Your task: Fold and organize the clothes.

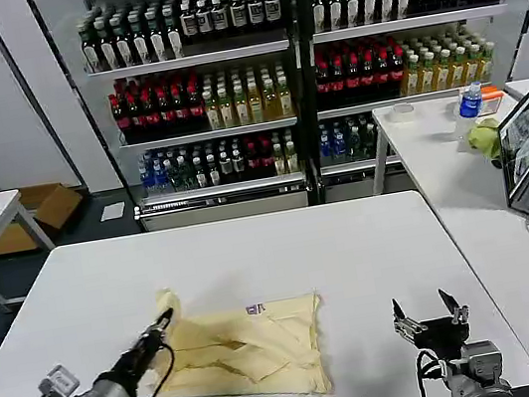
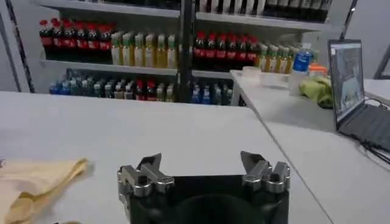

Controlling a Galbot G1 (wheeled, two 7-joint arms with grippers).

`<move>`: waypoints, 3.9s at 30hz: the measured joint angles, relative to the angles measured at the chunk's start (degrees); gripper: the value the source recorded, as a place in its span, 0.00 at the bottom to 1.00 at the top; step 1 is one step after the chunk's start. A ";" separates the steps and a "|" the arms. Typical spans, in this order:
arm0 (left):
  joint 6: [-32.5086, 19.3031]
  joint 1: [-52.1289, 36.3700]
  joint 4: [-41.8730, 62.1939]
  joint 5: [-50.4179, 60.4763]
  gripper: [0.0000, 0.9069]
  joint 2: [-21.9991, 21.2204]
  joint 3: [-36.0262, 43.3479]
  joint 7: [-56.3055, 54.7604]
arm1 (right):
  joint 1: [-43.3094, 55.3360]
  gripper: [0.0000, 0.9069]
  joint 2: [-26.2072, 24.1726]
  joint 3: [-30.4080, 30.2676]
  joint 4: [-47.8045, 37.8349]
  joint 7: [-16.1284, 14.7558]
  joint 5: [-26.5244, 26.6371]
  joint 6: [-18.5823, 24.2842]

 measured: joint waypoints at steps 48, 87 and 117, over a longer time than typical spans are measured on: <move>0.87 -4.59 -1.61 10.53 1.00 -10.05 20.57 0.76 | 3.59 1.00 -2.08 -0.38 -1.13 0.86 2.92 -1.02; 7.44 -1.97 11.33 11.57 1.00 -0.26 4.63 8.14 | 1.46 1.00 -0.81 0.61 -0.47 0.79 1.56 -0.98; 6.04 -4.98 16.19 10.57 0.01 -7.66 7.87 10.66 | -0.47 1.00 -1.15 1.93 1.29 0.85 1.66 -1.55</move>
